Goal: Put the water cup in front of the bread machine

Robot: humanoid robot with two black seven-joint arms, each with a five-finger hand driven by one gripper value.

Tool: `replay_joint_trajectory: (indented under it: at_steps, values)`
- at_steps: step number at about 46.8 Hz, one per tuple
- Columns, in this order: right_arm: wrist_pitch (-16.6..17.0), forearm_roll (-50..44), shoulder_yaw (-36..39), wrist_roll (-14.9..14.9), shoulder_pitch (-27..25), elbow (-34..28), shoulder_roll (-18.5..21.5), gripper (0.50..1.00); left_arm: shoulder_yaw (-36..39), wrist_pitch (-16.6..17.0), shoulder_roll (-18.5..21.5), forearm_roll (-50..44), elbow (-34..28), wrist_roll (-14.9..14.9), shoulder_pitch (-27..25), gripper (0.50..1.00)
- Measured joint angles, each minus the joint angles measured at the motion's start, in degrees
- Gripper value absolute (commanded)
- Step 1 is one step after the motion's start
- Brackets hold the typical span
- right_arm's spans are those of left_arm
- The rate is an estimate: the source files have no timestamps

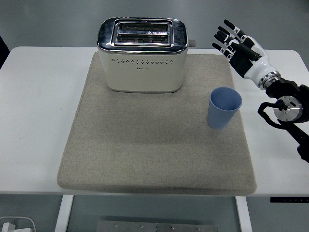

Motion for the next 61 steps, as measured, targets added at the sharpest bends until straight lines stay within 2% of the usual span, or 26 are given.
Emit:
replay_joint_trajectory:
  at_steps: [14, 24, 35, 47, 61]
  values:
    - [0.11, -3.78, -2.12, 0.02, -0.45, 0.45, -0.34, 0.926, 0.00, 0.00, 0.00, 0.04, 0.01, 0.00, -0.01, 1.000]
    - [0.43, -5.65, -2.38, 0.02, -0.02, 0.53, -3.14, 0.928, 0.00, 0.00, 0.00, 0.01, 0.02, 0.00, -0.01, 1.000]
    - [2.74, -5.66, -3.15, 0.13, 0.13, 0.74, -7.62, 0.928, -0.02, 0.00, 0.00, -0.01, 0.01, -0.01, -0.01, 1.000]
    - [5.27, -5.71, -6.98, 0.68, 0.16, 3.01, -14.80, 0.928, -0.02, 0.00, 0.00, 0.00, 0.01, -0.01, -0.01, 1.000]
    - [6.48, -9.98, -9.64, 1.88, -0.44, 5.68, -18.48, 0.928, -0.02, 0.00, 0.00, 0.01, 0.02, -0.01, -0.01, 1.000]
